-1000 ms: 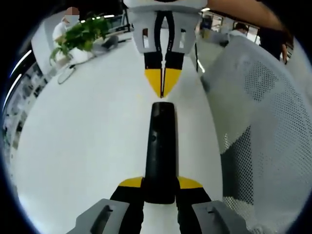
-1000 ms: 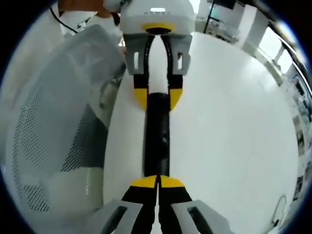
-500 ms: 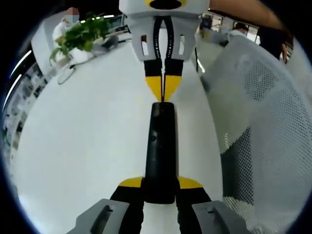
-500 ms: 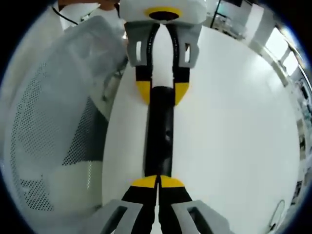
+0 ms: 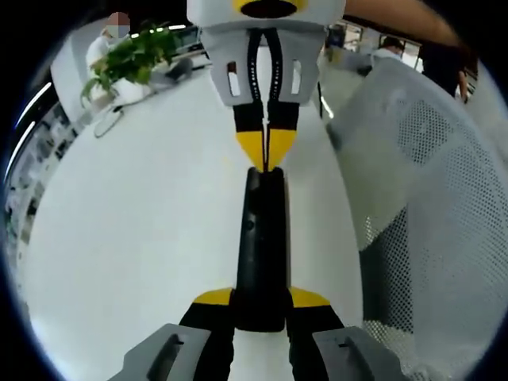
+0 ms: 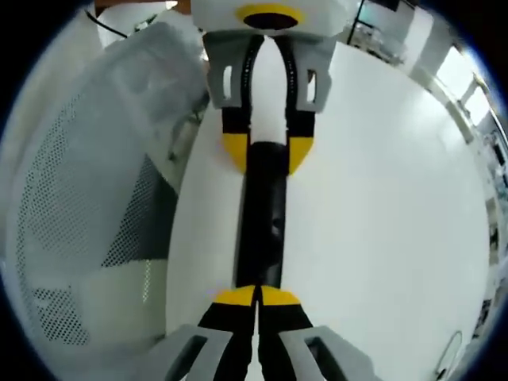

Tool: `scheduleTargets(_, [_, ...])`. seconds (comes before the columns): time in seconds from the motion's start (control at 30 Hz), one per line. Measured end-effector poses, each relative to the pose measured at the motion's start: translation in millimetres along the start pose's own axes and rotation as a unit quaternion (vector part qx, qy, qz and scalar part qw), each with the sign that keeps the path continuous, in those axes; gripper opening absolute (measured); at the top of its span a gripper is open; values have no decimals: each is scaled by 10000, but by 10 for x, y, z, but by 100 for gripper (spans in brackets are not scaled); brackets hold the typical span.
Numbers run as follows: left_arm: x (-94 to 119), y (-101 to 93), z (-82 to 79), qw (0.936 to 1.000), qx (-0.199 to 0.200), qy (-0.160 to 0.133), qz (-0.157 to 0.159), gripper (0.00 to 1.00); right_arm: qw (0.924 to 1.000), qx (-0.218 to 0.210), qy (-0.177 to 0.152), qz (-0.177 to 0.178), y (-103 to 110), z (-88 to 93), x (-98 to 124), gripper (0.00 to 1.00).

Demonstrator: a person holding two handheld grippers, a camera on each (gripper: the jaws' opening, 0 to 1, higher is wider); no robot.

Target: Press the specified remote control buttons in sequence, fully releasing each button before pressing the next.

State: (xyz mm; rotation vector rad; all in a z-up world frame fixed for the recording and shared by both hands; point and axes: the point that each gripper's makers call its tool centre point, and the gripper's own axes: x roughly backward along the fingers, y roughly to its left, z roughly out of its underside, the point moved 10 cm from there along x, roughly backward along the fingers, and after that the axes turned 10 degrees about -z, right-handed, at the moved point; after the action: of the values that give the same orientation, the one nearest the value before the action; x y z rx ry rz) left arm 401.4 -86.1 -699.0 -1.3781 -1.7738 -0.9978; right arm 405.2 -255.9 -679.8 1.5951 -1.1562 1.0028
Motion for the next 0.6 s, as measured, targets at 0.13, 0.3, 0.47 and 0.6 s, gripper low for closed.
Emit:
scheduleTargets(0.13, [1, -1, -4, 10000, 7, -11, 2, 23, 10000, -14, -9, -2, -6, -1, 7, 0])
scheduleTargets(0.3, [-3, 7, -8, 10000, 12, -11, 9, 23, 10000, -15, 26, -1, 3, -9, 11, 0])
scheduleTargets(0.47, [-3, 9, -8, 10000, 16, -17, 5, 23, 10000, -61, 62, -32, -17, -10, 11, 0])
scheduleTargets(0.6, [-5, 13, -6, 10000, 19, -26, -7, 23, 9999, -107, 74, -54, -30, -9, 11, 0])
